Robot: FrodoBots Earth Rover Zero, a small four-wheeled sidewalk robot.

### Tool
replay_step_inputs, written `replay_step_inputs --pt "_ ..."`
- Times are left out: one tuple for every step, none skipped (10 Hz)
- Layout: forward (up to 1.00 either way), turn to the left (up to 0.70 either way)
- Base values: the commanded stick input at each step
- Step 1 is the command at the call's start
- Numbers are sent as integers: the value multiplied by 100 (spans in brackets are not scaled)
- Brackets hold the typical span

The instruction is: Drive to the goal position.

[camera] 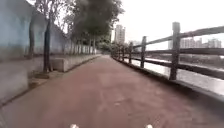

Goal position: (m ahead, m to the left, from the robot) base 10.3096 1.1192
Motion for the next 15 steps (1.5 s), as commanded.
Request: replay_step_inputs --pt "100 0" --pt "100 0" --pt "100 0" --pt "100 0" --pt "100 0" --pt "100 0" --pt "100 0" --pt "100 0" --pt "100 0" --pt "100 0" --pt "100 0" --pt "100 0" --pt "100 0" --pt "100 0" --pt "100 0"
